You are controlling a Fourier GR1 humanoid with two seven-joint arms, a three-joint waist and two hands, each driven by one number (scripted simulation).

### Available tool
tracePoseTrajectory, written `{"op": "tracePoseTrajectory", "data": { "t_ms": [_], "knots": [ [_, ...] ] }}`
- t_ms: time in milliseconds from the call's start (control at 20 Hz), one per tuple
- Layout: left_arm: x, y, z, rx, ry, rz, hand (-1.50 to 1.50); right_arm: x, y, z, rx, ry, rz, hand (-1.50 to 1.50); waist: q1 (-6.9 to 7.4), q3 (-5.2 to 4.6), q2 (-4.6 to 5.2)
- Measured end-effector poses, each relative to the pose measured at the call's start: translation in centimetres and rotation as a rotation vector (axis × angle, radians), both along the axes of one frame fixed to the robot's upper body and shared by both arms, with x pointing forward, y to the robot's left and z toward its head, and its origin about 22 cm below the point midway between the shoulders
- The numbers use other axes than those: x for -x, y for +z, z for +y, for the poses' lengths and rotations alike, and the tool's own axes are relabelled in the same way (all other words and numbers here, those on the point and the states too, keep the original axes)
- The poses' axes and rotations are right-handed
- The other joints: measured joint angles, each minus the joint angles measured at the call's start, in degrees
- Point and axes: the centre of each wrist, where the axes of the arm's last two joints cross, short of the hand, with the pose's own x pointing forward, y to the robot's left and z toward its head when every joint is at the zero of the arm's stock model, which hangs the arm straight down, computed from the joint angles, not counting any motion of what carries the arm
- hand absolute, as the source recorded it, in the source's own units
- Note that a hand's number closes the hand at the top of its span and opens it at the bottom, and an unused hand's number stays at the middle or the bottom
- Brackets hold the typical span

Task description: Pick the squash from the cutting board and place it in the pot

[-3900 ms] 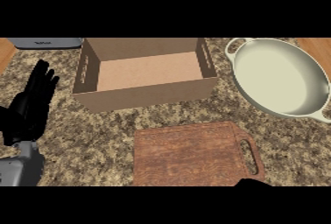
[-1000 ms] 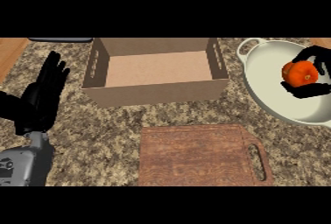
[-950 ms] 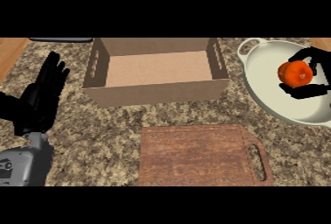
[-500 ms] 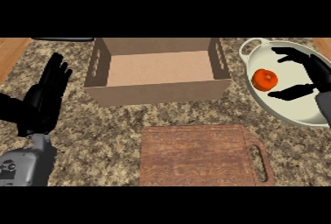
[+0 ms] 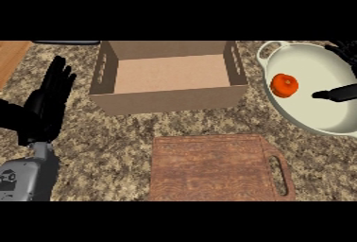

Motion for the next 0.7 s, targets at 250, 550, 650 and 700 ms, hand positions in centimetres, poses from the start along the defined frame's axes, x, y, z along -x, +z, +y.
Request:
{"op": "tracePoseTrajectory", "data": {
  "t_ms": [250, 550, 650, 700],
  "knots": [
    [0.0, -0.2, -0.3, 0.000, -0.005, -0.005, 0.00, 1.7, 1.5, -3.7, -0.053, -0.062, 0.027, -1.50, 0.39, 0.07, 0.26],
    [0.0, -0.1, -0.3, 0.000, -0.004, -0.008, 0.00, 4.0, 3.2, -7.3, -0.071, -0.108, 0.049, -1.50, 0.69, 0.18, 0.48],
    [0.0, 0.0, -0.3, 0.000, -0.008, -0.007, 0.00, 4.8, 3.7, -8.4, -0.067, -0.120, 0.059, -1.50, 0.64, 0.21, 0.48],
    [0.0, 0.0, -0.4, 0.000, -0.009, -0.008, 0.00, 5.1, 3.7, -8.6, -0.066, -0.125, 0.061, -1.50, 0.69, 0.23, 0.50]
  ]
}}
